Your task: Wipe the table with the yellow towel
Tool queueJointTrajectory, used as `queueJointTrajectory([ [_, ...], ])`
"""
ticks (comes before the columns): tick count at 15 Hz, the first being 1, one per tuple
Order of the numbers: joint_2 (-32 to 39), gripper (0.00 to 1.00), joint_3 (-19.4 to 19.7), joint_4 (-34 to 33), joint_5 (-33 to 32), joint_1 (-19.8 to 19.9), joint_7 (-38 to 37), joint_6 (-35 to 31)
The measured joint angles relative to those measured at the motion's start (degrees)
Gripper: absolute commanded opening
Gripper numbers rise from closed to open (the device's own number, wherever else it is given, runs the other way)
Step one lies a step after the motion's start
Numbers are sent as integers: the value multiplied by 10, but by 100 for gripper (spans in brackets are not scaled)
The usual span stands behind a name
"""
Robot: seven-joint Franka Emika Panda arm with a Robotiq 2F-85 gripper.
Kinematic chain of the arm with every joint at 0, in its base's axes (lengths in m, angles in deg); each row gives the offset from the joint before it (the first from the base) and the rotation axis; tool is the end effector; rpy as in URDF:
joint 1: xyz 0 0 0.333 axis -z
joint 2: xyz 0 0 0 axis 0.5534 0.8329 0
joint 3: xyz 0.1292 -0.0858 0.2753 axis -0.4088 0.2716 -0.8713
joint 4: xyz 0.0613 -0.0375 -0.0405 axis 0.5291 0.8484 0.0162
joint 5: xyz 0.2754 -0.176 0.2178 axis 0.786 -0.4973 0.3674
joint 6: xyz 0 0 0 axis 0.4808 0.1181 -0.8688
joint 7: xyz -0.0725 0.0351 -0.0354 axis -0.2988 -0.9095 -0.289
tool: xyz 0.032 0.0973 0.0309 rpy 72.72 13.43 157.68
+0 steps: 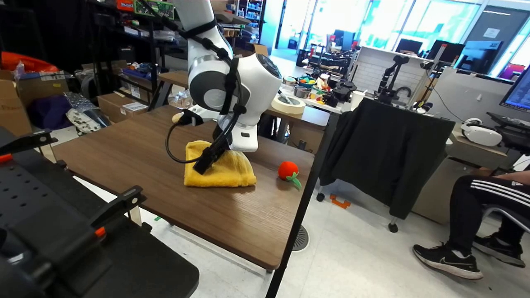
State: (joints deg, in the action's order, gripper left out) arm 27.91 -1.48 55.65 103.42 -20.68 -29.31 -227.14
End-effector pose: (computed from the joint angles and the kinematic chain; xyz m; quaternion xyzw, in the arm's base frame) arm 0.6244 -0.1104 0.0152 -0.7539 0.6281 0.1183 0.1519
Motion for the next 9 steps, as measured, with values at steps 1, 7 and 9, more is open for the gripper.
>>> queueJointTrajectory([
  [1,-2,100,-4,4,0,0,24,7],
  [7,-52,100,-6,82,-22,-54,118,30],
  [9,-96,100,22,121,-52,-89,107,41],
])
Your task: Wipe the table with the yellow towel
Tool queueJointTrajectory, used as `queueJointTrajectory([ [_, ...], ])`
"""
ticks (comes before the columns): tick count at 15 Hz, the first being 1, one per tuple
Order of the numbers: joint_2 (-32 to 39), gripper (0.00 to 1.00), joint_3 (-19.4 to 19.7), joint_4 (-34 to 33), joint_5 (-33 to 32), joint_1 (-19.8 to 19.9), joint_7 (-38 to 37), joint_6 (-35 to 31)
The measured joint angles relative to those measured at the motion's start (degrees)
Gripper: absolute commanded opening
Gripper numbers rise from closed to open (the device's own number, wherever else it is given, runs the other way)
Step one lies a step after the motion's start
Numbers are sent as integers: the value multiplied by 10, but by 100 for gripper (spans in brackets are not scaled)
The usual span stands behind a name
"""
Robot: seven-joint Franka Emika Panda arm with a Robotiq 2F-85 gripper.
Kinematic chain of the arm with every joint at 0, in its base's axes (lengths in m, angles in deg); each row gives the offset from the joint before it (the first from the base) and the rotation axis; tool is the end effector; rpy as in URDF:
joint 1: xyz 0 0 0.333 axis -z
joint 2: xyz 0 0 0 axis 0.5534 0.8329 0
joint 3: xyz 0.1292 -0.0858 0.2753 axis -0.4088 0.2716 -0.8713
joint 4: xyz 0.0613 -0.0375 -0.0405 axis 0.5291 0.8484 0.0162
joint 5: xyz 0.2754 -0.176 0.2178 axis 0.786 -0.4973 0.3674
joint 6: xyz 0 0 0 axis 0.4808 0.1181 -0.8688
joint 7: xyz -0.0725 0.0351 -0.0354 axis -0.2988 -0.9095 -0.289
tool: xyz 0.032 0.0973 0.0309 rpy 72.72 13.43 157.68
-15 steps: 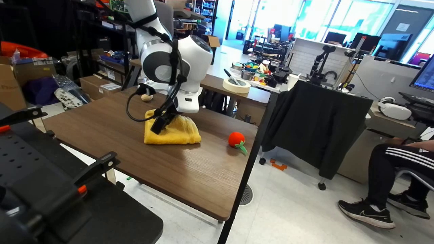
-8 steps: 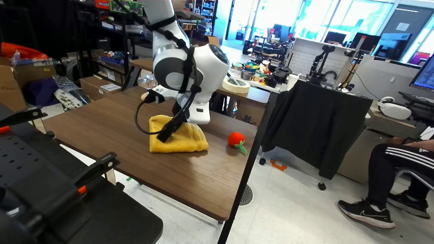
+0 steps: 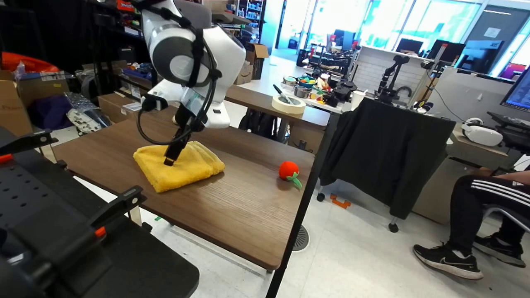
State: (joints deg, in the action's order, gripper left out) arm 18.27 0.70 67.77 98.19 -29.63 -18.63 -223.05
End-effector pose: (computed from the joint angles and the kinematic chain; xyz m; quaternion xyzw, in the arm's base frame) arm 0.5858 -0.0267 0.0478 -0.8653 0.4639 0.1570 0.1069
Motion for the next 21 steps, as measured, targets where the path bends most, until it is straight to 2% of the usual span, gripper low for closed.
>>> queueJointTrajectory([
  [3,-85,100,41,60,-26,-38,-12,-30],
  [7,-166,100,89,120,-49,-46,-29,-125],
  [10,-163,100,131,131,-66,-45,-56,-202],
  [13,-129,100,173,119,-68,-47,-104,-258],
  [21,-111,100,171,111,-69,-44,-110,-263],
])
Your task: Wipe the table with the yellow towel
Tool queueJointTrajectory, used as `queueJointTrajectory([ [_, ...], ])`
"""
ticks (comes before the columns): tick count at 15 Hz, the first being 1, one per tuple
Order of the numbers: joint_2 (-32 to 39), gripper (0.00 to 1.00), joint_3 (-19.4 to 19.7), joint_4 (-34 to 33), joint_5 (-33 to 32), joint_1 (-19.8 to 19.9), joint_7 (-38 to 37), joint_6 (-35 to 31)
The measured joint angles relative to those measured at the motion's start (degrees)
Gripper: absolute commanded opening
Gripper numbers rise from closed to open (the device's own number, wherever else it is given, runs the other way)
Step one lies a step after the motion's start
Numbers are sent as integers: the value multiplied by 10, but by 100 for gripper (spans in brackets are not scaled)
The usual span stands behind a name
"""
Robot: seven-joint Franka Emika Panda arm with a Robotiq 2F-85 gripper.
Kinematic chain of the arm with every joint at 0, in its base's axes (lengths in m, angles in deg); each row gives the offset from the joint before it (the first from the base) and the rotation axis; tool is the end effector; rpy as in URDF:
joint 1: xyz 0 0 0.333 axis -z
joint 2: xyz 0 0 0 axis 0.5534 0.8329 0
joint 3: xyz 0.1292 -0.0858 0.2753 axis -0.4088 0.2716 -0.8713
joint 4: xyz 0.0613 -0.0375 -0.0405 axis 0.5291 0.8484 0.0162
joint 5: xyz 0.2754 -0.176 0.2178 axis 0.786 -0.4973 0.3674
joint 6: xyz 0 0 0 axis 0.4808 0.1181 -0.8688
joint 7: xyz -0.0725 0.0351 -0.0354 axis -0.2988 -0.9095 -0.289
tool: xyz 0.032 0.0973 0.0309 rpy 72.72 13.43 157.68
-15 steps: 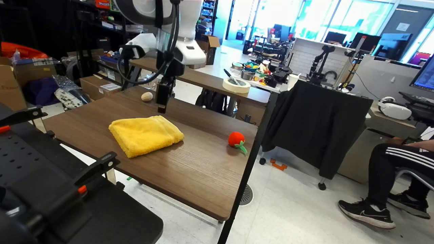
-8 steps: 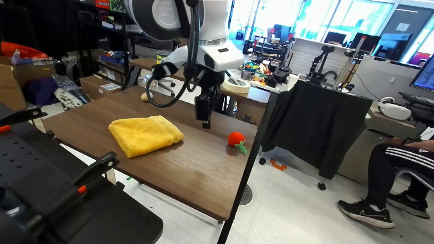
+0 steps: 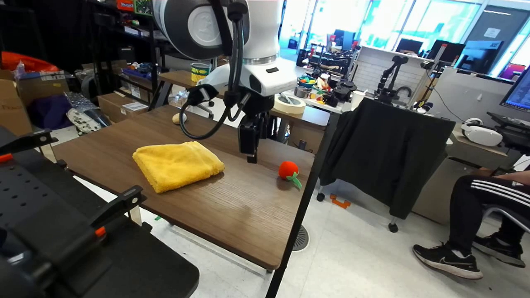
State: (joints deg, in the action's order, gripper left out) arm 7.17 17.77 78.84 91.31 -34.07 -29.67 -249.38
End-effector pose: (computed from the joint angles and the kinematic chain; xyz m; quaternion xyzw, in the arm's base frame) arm 0.5766 -0.1791 0.1543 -0.8041 0.5821 -0.1199 0.0136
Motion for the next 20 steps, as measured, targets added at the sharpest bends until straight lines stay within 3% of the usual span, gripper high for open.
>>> queueJointTrajectory([
  [4,56,100,15,-59,0,-2,-46,-26],
  [11,181,100,59,-214,0,4,-158,-1],
  [17,250,100,43,-302,0,17,-210,30],
  [19,261,73,25,-325,0,29,-218,37],
  [20,264,66,14,-336,0,37,-220,40],
])
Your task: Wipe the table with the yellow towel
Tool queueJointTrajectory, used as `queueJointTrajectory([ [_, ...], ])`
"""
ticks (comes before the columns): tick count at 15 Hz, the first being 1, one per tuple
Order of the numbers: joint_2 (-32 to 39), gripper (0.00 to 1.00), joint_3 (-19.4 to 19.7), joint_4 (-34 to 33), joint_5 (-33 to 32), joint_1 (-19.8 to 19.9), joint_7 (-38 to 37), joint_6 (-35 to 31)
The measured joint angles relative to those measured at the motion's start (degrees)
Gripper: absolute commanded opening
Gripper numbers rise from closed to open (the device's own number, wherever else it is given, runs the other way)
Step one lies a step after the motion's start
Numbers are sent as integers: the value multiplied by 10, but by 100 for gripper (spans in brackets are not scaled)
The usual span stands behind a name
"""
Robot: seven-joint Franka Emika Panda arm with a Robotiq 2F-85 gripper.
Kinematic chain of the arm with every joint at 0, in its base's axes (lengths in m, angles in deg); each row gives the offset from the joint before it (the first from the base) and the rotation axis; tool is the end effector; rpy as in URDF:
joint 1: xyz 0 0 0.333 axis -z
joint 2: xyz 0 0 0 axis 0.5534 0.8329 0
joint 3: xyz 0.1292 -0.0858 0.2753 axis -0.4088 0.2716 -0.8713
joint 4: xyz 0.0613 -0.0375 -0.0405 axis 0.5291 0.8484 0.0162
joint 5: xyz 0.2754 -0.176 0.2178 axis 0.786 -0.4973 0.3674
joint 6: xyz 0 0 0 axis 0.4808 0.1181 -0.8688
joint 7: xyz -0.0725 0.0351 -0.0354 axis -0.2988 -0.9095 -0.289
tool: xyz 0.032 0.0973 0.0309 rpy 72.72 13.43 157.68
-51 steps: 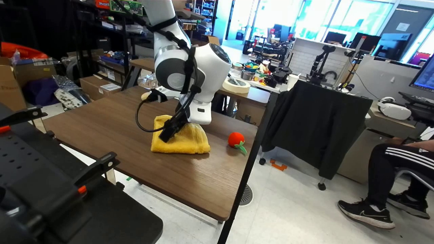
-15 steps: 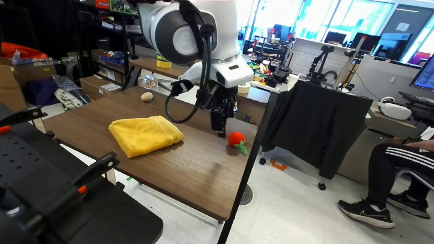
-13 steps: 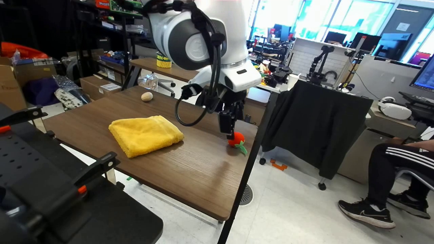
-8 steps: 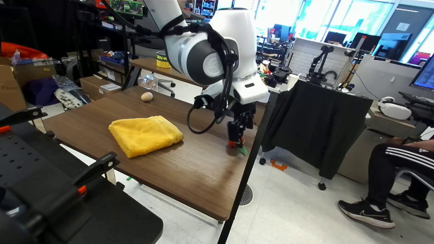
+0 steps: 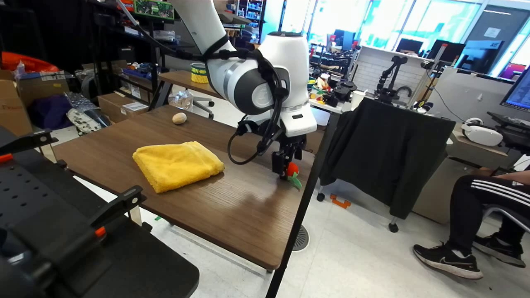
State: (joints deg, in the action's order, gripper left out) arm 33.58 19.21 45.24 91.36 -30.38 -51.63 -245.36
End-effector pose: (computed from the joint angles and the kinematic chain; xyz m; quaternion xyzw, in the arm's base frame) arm 0.6788 -0.2286 0.0694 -0.6930 0.7025 -0.1606 0.0214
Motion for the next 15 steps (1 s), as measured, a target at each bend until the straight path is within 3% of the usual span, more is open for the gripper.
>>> queueJointTrajectory([
  [3,5,35,-29,-22,0,23,0,8],
  [7,4,4,-51,-26,0,43,6,9],
  [9,-4,6,-66,-18,1,53,24,7],
  [10,-14,1,-79,-7,3,59,42,1],
  [15,-116,4,-208,97,33,86,170,-43],
])
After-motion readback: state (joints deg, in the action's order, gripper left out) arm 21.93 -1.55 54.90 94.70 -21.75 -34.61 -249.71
